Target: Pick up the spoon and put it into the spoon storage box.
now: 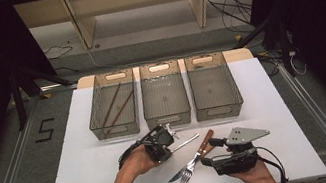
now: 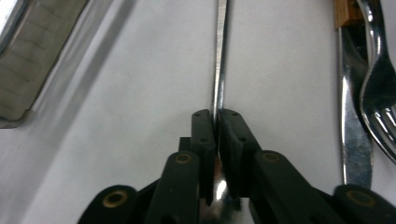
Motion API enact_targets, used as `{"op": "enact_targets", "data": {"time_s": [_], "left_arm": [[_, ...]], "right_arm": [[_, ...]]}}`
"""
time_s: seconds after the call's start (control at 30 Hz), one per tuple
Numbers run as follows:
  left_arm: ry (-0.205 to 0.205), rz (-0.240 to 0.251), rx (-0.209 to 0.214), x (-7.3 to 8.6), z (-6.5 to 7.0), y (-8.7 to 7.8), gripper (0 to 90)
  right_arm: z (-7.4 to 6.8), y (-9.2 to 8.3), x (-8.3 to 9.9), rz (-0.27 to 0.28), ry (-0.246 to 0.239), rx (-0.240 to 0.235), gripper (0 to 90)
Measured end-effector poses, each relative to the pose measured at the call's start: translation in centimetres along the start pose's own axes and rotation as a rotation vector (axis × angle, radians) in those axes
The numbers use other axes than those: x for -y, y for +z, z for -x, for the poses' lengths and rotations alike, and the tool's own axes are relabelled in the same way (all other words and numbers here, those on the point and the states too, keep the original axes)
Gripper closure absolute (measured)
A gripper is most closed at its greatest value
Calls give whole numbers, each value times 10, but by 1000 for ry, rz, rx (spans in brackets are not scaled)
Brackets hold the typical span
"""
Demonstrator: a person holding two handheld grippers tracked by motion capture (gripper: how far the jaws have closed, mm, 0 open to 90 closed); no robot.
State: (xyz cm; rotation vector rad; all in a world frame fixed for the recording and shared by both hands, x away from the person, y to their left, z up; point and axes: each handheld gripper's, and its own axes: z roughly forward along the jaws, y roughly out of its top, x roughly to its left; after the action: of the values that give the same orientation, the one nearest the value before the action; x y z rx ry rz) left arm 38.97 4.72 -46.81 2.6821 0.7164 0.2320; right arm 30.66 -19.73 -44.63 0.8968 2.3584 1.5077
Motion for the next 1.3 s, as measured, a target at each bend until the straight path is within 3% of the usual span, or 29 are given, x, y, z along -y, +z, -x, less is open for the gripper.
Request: {"op": "enact_targets", "data": {"time_s": [0.43, 1.3], "left_arm": [[-39, 24, 68, 4, -10, -3, 852], [-50, 40, 119, 9, -18, -11, 853]], "right_arm": [[0, -1, 0, 5, 0, 0, 309], [0, 0, 0, 0, -1, 0, 308]]}}
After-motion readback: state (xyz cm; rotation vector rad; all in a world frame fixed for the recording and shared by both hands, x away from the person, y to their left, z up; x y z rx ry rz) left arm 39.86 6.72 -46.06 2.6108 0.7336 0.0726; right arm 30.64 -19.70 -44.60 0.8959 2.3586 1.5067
